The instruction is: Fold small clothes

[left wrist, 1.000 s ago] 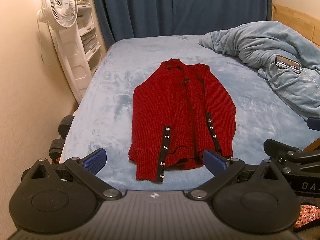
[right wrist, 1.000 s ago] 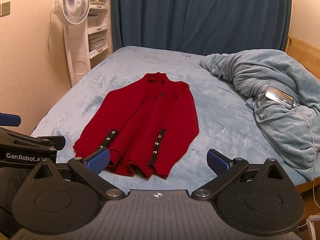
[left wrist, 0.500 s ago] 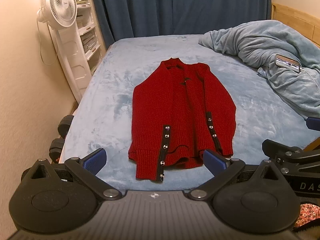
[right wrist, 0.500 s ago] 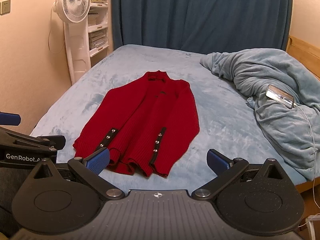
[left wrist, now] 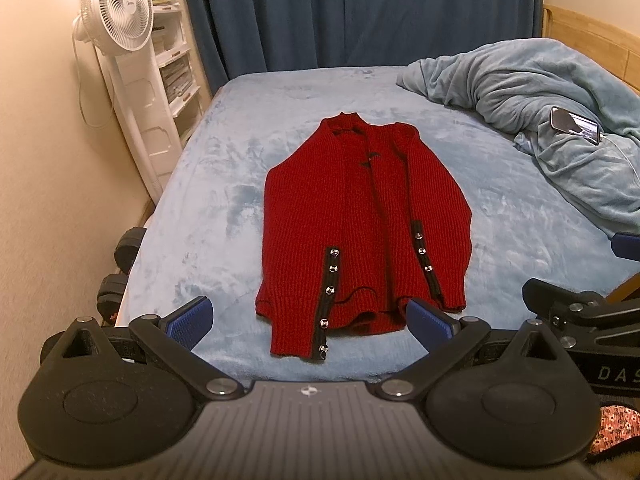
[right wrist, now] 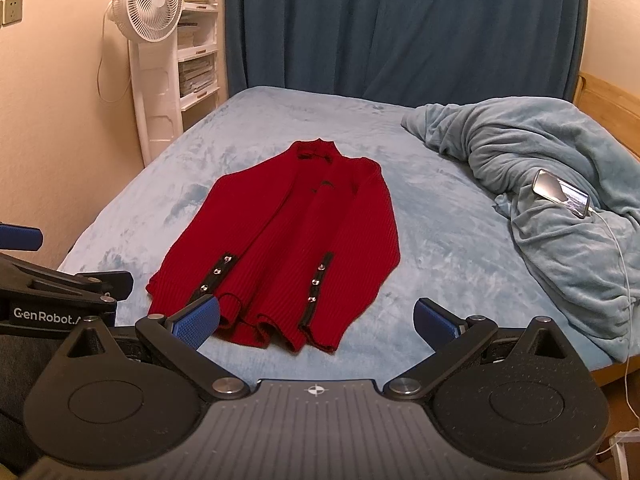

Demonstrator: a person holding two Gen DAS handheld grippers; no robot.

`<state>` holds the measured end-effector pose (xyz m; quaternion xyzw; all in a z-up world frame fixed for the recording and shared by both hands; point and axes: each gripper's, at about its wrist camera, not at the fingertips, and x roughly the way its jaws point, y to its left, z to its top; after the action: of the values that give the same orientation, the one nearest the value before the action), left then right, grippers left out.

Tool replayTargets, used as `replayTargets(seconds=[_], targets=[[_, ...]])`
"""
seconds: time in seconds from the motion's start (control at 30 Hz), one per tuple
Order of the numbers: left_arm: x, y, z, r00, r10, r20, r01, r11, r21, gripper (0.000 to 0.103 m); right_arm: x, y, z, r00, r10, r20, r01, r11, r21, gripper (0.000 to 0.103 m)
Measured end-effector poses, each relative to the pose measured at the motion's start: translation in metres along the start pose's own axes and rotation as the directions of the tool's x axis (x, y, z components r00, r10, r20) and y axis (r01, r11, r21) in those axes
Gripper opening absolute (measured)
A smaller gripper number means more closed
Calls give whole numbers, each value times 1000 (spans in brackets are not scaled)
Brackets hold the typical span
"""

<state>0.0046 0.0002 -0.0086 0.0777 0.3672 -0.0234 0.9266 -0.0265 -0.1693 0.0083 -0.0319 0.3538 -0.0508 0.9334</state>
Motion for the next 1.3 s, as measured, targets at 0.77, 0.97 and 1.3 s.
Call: replayTargets(seconds=[0.77, 0.97, 1.3], targets=[[44, 21, 5, 996, 7, -93, -14, 997, -81, 103, 78, -54, 3, 965, 144, -220, -81, 959, 271, 102], [105, 33, 18, 982, 70, -178, -81, 995, -56, 103, 165, -93, 19, 963, 41, -266, 52, 941, 334, 101], [211, 32, 48, 952, 19, -305, -45, 996, -77, 103, 360, -65, 57, 932, 26, -360, 37, 985, 167, 98]])
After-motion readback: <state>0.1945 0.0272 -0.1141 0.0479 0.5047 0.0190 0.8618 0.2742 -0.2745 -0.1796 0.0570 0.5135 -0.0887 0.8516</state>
